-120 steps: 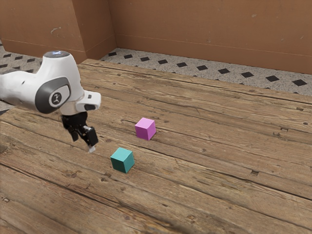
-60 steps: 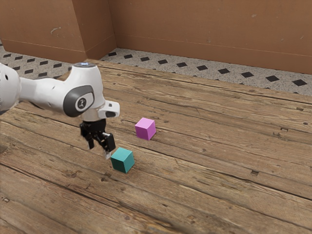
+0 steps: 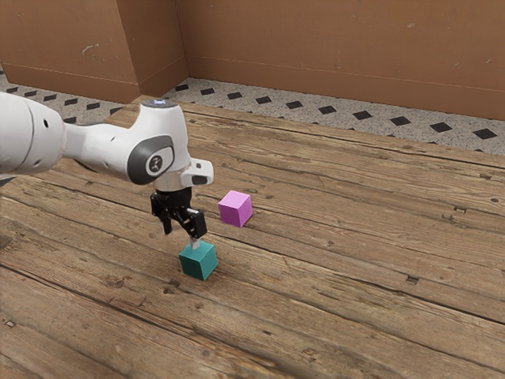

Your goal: Pick up the blue block with one arm, and put the blue block on the pink block with one arm

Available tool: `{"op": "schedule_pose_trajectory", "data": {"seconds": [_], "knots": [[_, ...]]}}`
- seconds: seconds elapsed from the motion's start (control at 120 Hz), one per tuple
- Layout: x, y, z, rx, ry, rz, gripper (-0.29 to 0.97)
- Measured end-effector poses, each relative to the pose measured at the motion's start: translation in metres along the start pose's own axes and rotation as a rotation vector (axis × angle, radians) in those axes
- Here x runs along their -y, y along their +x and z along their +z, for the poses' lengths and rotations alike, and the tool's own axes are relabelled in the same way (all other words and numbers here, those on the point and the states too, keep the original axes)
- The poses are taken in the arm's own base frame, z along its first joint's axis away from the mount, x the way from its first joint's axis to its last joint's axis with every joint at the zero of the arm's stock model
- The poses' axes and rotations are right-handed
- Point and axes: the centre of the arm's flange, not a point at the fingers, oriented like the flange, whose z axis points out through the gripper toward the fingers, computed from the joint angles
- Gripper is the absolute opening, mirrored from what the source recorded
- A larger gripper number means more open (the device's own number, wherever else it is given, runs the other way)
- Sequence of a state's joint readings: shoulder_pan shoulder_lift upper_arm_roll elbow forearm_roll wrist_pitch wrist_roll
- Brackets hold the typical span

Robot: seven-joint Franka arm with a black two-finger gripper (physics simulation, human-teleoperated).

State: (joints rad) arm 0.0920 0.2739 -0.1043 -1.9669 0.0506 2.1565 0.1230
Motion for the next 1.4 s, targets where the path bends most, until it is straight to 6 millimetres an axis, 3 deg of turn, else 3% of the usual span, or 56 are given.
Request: {"op": "schedule_pose_trajectory", "data": {"seconds": [0.108, 0.292, 1.125, 1.4], "knots": [[-0.006, 0.003, -0.001, -0.018, -0.003, -0.006, 0.68], [-0.014, 0.009, 0.018, -0.019, -0.011, -0.011, 0.68], [-0.015, 0.015, 0.061, 0.008, -0.019, -0.032, 0.68], [-0.015, 0.016, 0.063, 0.007, -0.017, -0.031, 0.44]]}}
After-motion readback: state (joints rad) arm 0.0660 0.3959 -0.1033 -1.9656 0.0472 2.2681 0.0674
